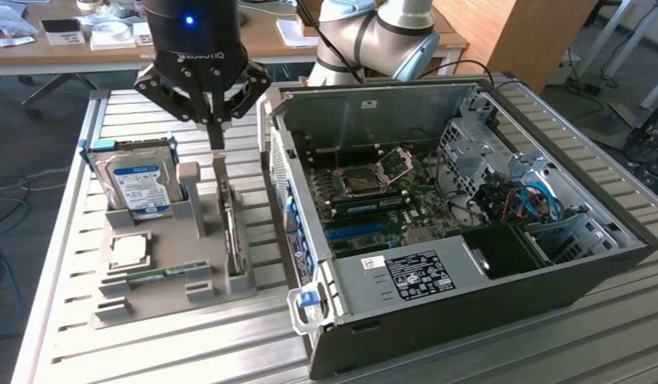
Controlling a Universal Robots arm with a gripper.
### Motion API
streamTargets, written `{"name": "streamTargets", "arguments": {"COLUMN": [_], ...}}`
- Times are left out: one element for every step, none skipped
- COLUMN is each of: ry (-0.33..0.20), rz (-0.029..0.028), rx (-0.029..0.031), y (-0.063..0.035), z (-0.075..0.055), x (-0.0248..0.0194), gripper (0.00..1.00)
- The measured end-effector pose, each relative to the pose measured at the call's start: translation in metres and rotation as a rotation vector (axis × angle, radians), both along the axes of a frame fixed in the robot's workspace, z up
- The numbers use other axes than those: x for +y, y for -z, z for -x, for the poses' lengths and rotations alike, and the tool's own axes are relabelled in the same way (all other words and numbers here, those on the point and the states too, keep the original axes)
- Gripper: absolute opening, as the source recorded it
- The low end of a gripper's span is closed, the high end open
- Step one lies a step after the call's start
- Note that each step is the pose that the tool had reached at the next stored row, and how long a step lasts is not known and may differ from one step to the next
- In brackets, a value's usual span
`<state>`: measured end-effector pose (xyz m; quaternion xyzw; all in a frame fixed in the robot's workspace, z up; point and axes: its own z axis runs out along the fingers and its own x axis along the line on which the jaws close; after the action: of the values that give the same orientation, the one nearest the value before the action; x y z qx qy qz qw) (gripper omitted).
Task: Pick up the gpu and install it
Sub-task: 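Reach for the gpu, then pick up the gpu and move the gpu toward the slot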
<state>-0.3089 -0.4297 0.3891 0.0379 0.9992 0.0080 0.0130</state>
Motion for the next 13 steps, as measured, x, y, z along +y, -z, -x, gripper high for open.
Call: {"name": "streamTargets", "arguments": {"ry": [0.000, 0.001, 0.001, 0.001, 0.001, 0.001, 0.001, 0.001, 0.001, 0.001, 0.001, 0.001, 0.001], "rz": [0.0026, 0.0052, 0.0080, 0.0097, 0.0098, 0.0098, 0.0099, 0.0099, 0.0100, 0.0100, 0.0099, 0.0099, 0.0099], "rx": [0.0000, 0.0000, -0.0001, -0.0001, -0.0001, -0.0001, -0.0001, -0.0001, 0.0000, 0.0000, 0.0000, 0.0000, -0.0001], "y": [0.0000, 0.0000, 0.0000, 0.0001, 0.0001, 0.0000, 0.0000, 0.0000, 0.0000, 0.0000, 0.0000, 0.0000, 0.0000], "z": [0.0000, 0.0000, 0.0000, 0.0000, 0.0000, 0.0000, 0.0000, 0.0000, 0.0000, 0.0000, 0.0000, 0.0000, 0.0000], "x": [-0.0015, -0.0028, -0.0040, -0.0047, -0.0047, -0.0047, -0.0047, -0.0048, -0.0048, -0.0048, -0.0048, -0.0048, -0.0048], "gripper": [0.10, 0.10, 0.10, 0.10, 0.10, 0.10, 0.10, 0.10, 0.10, 0.10, 0.10, 0.10, 0.10]}}
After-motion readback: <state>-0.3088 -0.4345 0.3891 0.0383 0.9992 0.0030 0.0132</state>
